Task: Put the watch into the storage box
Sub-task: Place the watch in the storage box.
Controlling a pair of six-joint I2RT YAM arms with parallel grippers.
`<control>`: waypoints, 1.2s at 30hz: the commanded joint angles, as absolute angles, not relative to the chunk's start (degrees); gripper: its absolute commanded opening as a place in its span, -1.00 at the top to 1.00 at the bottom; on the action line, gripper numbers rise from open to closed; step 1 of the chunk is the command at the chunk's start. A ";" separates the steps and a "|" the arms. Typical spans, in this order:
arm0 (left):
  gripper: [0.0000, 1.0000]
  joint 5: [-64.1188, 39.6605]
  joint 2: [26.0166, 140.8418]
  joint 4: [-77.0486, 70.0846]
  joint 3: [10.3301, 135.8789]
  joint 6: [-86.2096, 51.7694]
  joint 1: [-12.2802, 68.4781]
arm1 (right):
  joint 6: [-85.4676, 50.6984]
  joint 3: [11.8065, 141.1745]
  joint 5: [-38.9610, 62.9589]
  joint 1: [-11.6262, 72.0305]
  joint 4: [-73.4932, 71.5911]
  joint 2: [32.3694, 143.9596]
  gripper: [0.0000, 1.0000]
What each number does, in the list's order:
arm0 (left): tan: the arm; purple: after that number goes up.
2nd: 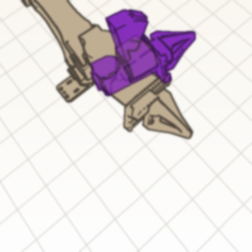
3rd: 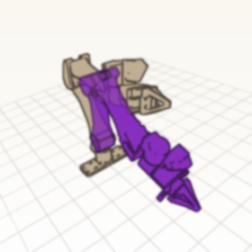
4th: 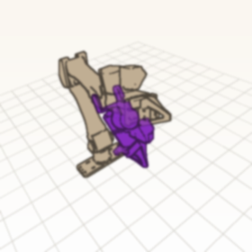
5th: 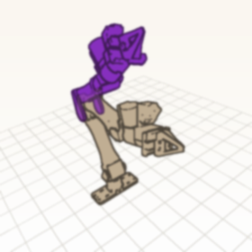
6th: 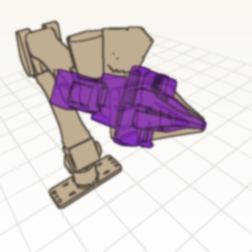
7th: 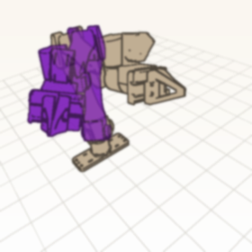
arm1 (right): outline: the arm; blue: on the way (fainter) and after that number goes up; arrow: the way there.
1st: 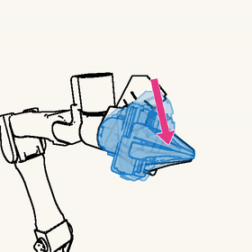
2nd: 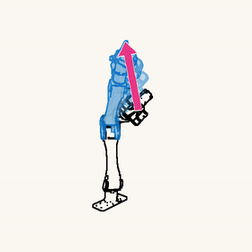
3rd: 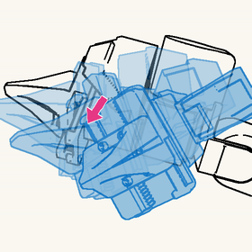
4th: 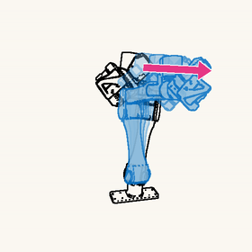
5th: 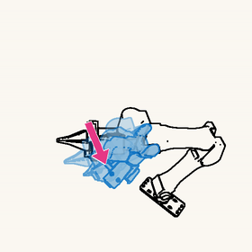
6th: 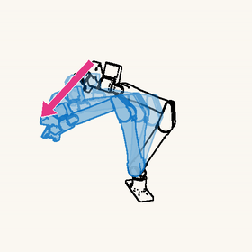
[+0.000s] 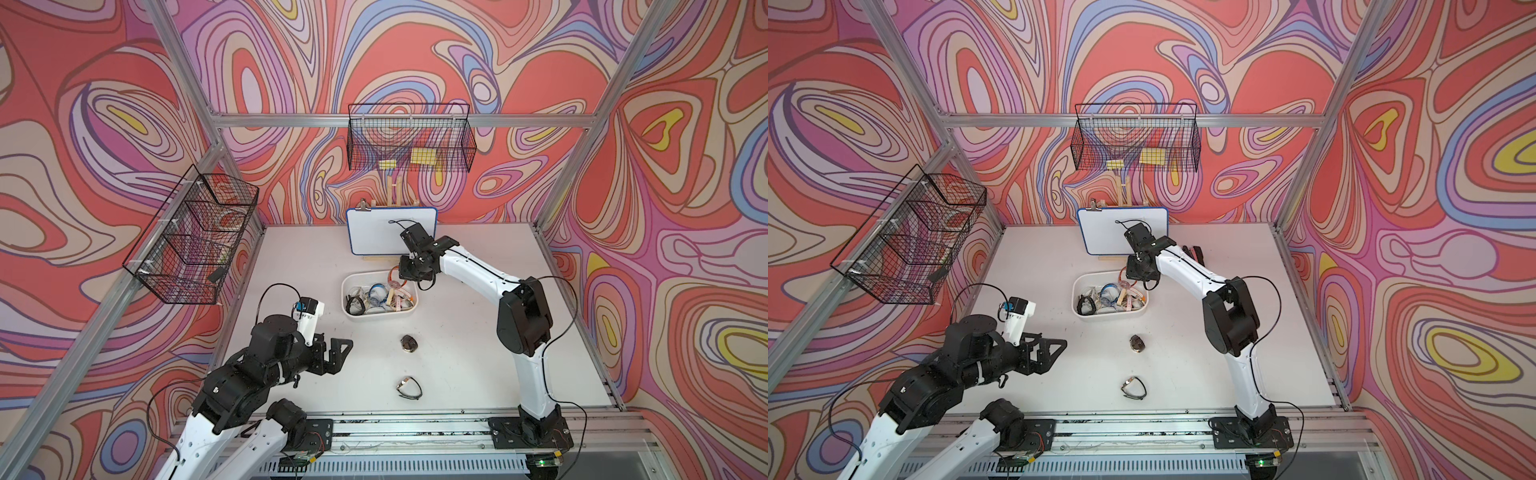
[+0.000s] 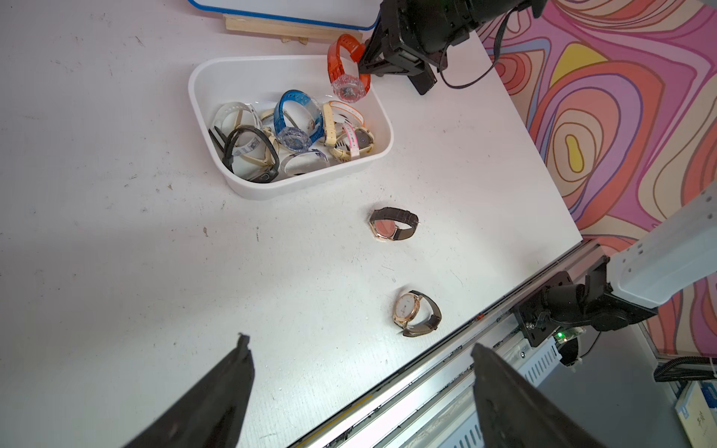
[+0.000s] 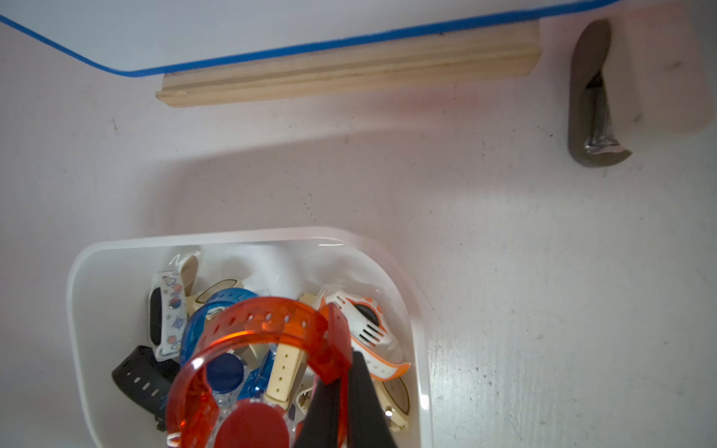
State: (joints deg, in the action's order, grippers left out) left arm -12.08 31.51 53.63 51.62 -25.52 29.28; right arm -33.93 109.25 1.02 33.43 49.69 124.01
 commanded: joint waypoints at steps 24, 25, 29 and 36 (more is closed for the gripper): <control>-0.84 -12.34 32.22 52.14 50.70 -25.42 29.44 | -25.50 114.33 -2.17 33.25 57.95 131.50 1.00; -0.83 -12.33 32.33 52.21 50.73 -25.43 29.44 | -25.39 114.32 -2.36 33.46 57.84 131.64 1.00; -0.83 -12.48 32.48 52.16 50.69 -25.44 29.44 | -24.92 116.29 -2.50 33.92 59.68 133.73 1.00; -0.83 -12.30 32.33 52.28 50.65 -25.55 29.44 | -25.06 115.92 -3.13 33.91 59.06 132.27 0.42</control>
